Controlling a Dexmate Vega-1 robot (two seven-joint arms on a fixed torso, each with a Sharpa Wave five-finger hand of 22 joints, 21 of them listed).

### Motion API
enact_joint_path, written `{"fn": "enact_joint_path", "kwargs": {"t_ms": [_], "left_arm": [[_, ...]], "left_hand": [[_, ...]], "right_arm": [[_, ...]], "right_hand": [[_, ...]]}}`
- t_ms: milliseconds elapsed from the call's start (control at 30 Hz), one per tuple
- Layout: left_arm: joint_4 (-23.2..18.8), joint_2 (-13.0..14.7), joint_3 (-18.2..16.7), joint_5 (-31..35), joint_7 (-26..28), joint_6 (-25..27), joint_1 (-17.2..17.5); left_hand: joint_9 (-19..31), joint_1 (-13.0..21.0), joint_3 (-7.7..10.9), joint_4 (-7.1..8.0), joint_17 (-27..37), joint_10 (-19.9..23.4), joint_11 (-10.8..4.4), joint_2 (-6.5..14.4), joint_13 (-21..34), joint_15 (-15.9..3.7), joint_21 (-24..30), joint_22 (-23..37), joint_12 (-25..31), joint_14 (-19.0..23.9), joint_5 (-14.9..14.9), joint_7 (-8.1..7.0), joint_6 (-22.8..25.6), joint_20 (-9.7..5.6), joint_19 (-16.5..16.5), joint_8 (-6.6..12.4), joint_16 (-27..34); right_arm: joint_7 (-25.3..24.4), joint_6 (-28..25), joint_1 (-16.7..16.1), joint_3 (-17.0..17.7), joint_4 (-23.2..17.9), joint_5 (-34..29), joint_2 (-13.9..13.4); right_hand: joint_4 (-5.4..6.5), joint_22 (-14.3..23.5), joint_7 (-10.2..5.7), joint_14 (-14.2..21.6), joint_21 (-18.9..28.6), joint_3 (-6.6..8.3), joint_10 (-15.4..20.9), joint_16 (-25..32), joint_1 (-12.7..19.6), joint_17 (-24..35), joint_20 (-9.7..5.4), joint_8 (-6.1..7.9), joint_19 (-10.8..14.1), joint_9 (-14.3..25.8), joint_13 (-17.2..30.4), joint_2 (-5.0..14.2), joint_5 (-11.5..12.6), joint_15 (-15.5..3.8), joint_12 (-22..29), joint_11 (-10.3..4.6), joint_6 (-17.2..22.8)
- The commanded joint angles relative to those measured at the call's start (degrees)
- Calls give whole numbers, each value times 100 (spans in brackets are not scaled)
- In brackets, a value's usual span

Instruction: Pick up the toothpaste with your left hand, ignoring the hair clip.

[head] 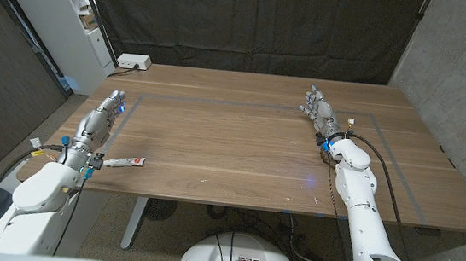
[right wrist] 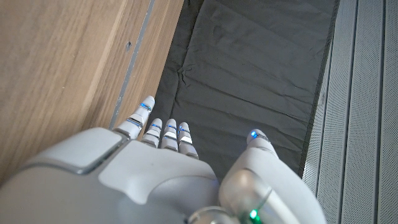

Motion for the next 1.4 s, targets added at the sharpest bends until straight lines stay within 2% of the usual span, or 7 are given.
{"fn": "enact_joint_path", "kwargs": {"t_ms": [33, 600, 767, 1400], "left_arm": [[-231, -91, -93, 228, 60, -126, 189], [-426, -239, -180, 503, 153, -191, 371], [-490, -167, -187, 820, 263, -51, 382], [-583, -175, -361, 1314, 399, -221, 421]], "left_hand": [[22, 80, 0, -38, 14, 40, -7, 15, 5, -6, -20, 25, 46, 34, -21, 25, 63, 55, -209, 5, -7], [22, 130, 10, -78, 13, 66, -51, 29, 5, -18, -51, 26, 46, 73, -26, -2, 106, 69, -198, 9, -3], [22, 157, 16, -99, 13, 97, -72, 36, 4, -37, -63, 26, 53, 96, -28, -11, 137, 69, -189, 15, -1], [23, 264, 50, -171, 11, 160, -133, 70, 5, -93, -115, 25, 63, 148, -23, -49, 185, 65, -212, 20, 2]], "right_arm": [[10, 56, -66, 10, -29, 52, 3], [30, 75, -76, 14, -65, 117, -57], [14, 78, -46, 17, -24, 116, -58], [-55, 38, -51, -8, -74, 64, -45]], "right_hand": [[-22, 31, 7, 47, -25, -17, -19, 16, 43, -3, 19, 7, 44, 5, 13, 33, 42, 9, -2, 19, -4], [-30, 32, -3, 68, -78, -28, -9, 21, 43, -6, 17, 9, 74, 5, 14, 39, 47, -7, 1, 12, 4], [-33, 32, -4, 79, -91, -32, -12, 24, 43, -7, 17, 12, 88, 5, 14, 38, 49, -11, 0, -3, 12], [-41, 34, -10, 105, -133, -43, -9, 29, 43, -9, 17, 9, 147, 5, 14, 44, 56, -11, 0, -7, 6]]}}
